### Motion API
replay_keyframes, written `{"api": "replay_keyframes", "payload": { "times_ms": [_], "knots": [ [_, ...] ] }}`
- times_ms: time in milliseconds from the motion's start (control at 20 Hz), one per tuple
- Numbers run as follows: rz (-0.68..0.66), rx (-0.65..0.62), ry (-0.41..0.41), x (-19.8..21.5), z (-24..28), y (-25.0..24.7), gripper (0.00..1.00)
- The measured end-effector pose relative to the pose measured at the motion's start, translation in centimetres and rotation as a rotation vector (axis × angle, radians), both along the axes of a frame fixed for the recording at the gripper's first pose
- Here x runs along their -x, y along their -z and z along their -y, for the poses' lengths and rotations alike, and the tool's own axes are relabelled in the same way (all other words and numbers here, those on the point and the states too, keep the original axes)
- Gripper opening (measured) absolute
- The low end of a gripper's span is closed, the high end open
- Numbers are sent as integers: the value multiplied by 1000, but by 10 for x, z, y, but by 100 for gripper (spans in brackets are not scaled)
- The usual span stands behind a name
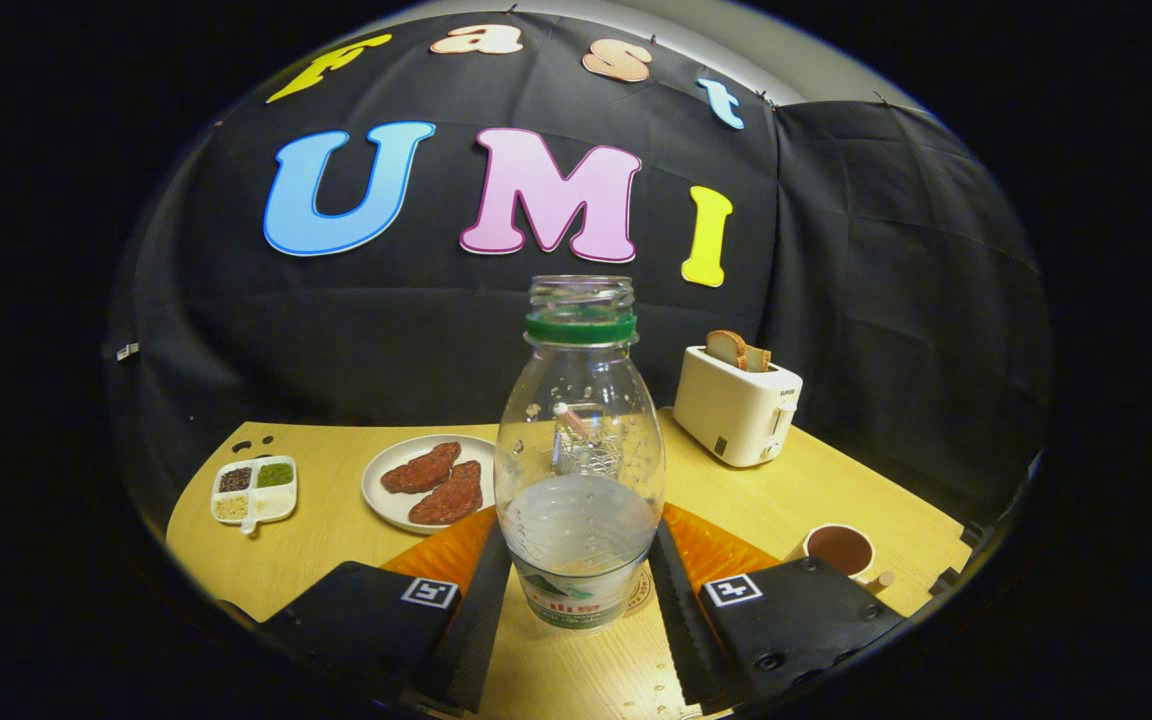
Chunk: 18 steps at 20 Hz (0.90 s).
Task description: Take the bottle from table, then pour the juice into the cup, finally place the bottle on the coaster
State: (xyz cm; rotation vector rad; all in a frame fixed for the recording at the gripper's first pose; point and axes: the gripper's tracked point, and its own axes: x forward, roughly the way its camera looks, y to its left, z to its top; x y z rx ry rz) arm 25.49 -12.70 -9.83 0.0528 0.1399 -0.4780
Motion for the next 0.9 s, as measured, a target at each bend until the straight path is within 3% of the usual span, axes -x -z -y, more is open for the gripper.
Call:
{"api": "replay_keyframes", "payload": {
  "times_ms": [400,900],
  "knots": [
    [1,13,56,-43,40,17,74],
    [-23,-63,94,-49,54,53,74]
  ]
}}
